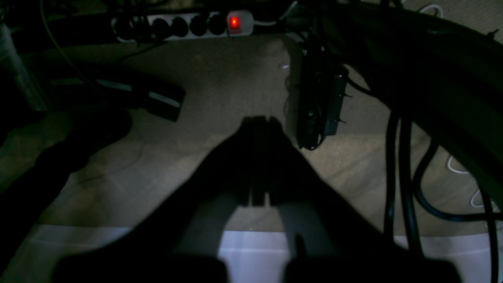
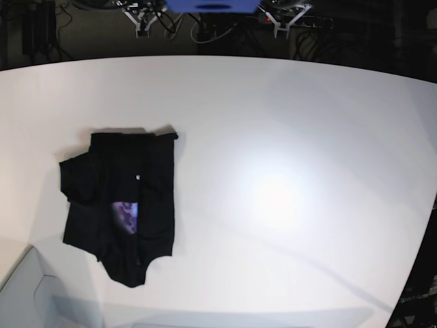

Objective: Layout the t-shirt on the table in an organized manner, then fold the t-shirt properly

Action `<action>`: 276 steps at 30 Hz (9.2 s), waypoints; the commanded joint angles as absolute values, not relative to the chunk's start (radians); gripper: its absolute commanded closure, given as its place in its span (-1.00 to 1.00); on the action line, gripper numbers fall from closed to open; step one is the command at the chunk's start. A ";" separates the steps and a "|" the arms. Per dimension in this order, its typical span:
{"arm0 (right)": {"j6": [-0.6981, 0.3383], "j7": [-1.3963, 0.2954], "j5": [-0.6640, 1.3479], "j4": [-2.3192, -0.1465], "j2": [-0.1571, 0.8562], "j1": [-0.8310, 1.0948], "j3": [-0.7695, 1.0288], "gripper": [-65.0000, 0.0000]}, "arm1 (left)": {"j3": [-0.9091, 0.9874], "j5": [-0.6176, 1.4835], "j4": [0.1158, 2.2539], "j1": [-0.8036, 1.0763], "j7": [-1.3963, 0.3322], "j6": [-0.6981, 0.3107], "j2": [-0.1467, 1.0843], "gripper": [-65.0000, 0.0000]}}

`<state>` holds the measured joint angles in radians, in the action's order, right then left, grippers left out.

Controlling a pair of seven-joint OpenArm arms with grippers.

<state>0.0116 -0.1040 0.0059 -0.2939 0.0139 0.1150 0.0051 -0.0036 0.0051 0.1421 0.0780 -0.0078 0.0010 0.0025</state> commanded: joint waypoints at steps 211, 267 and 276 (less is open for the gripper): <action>-0.004 -0.524 0.153 -1.546 0.061 -0.211 0.071 -0.20 | 0.461 0.229 2.005 0.334 -0.513 0.002 0.047 -0.80; -0.174 -0.519 0.153 -1.543 -0.131 -0.010 -0.170 -0.41 | 0.145 0.219 1.260 -0.343 -0.438 0.004 0.188 0.99; -0.173 -0.516 0.151 -1.310 -0.104 -0.174 -0.163 -0.40 | 0.148 0.226 1.311 -0.219 -0.433 0.004 0.240 0.98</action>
<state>-0.1665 -0.5373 0.1429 -1.2953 -0.0967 -0.1566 -0.1623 0.1425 0.2264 1.2961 -0.2062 -0.4500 0.0010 0.2249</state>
